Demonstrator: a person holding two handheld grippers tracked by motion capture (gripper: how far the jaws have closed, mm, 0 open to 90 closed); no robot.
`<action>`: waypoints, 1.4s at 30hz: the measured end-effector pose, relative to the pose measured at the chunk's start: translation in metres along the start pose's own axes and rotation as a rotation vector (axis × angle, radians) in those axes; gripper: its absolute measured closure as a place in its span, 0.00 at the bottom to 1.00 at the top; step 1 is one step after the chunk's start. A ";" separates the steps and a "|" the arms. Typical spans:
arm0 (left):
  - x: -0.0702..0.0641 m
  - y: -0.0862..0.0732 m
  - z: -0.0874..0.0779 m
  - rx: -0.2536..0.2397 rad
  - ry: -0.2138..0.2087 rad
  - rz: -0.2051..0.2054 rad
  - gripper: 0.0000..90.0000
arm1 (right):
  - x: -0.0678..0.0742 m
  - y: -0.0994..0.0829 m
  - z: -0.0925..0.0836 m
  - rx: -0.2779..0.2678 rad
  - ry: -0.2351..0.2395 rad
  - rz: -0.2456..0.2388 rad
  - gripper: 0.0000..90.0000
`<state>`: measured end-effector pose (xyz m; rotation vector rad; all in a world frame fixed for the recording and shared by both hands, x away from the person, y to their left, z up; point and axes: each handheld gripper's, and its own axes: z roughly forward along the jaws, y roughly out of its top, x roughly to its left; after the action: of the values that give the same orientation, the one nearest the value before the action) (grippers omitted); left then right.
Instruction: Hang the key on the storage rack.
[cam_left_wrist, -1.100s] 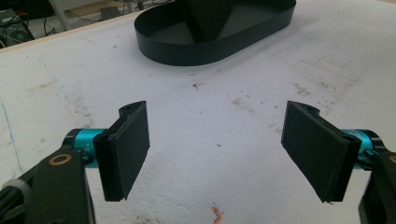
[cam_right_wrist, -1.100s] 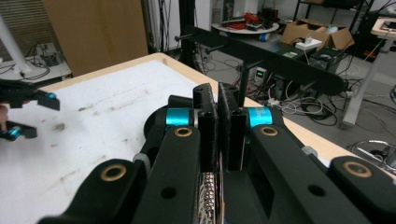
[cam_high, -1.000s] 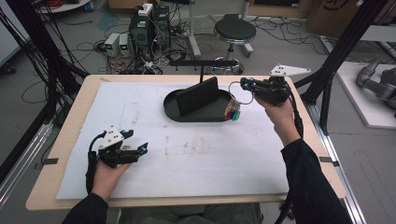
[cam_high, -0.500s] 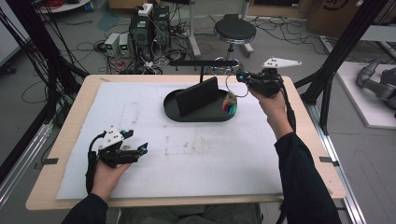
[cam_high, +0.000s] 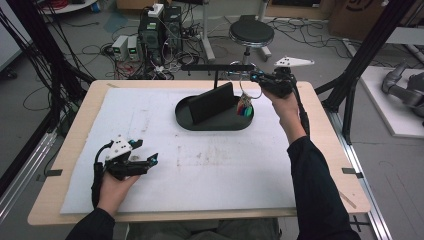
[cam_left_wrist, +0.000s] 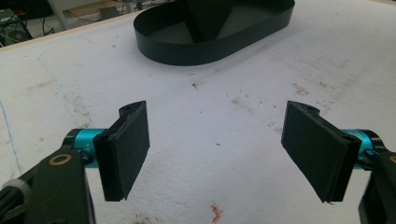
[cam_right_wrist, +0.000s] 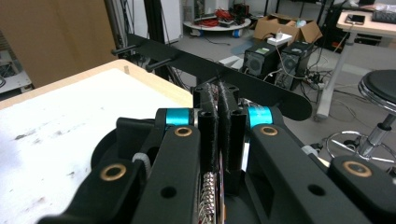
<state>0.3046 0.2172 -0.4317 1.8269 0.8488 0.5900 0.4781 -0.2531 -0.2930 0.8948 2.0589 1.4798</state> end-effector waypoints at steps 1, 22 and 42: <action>0.000 0.000 0.000 0.000 -0.001 0.001 0.26 | -0.001 0.000 0.002 0.001 -0.001 0.001 0.97; -0.001 -0.002 -0.002 0.002 -0.002 -0.004 0.26 | -0.023 -0.005 0.023 0.006 -0.062 0.056 0.97; -0.002 -0.004 -0.004 0.004 -0.004 -0.007 0.26 | -0.028 -0.010 0.028 0.039 -0.102 0.046 0.97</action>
<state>0.2998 0.2190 -0.4336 1.8279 0.8541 0.5803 0.5141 -0.2566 -0.3116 1.0172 2.0117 1.3921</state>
